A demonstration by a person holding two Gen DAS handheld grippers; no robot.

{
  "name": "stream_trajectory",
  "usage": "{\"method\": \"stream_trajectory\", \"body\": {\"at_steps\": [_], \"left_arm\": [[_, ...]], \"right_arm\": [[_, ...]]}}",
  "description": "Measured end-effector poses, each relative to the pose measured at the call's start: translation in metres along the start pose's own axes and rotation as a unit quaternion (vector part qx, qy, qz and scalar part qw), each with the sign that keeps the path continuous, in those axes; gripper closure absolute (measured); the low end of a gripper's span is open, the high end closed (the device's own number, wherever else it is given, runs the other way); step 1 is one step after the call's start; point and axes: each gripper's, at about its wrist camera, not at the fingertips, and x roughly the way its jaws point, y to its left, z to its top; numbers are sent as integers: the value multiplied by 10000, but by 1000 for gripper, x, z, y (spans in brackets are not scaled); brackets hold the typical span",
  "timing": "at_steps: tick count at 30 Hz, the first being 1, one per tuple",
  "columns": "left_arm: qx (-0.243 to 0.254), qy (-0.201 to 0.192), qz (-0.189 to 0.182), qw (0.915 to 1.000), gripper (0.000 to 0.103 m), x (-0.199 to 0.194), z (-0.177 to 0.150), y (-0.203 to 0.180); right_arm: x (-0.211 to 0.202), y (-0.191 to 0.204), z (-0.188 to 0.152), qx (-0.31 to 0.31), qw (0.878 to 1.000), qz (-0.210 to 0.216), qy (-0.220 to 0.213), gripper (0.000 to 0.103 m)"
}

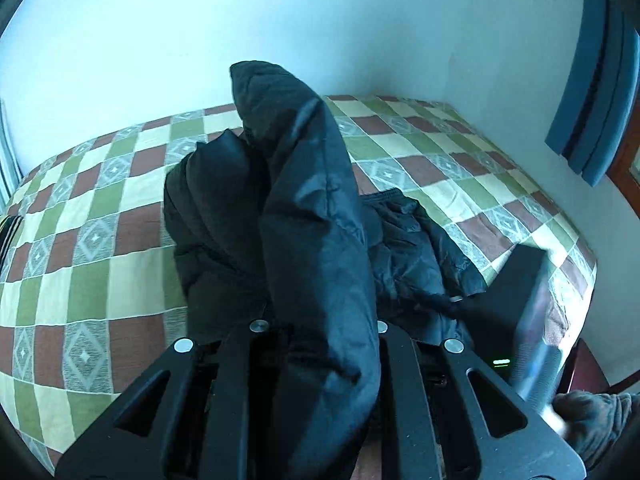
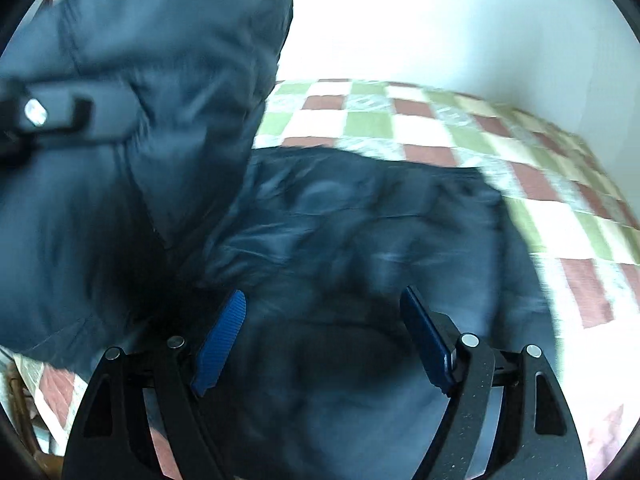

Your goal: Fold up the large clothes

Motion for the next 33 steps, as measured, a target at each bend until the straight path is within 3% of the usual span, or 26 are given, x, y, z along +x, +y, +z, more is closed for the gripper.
{"method": "stream_trajectory", "body": {"at_steps": [12,20,27,30,32,33], "left_arm": [[378,280,145,9988,89,55,-5,-70],[524,379,283,9975,89,92,-25,-106],[672,182,405,9968,87,102,-37,-118],[617,141,422,9971,75,94,-36,-120],[526,61,168,9985,47,82,-35,-120],[477,6,150,9987,46,76,-35,-119]], "right_arm": [[-40,-93,-24,574,9970,-524,-72,25],[-49,-123,-37,872,9938,-696,-11,25],[-56,-140,-38,1055,9916,-746,-17,25],[-64,-143,-35,1107,9910,-741,-101,25],[-68,-143,-31,1109,9909,-747,-155,25],[-71,-143,-30,1115,9908,-743,-190,25]]}}
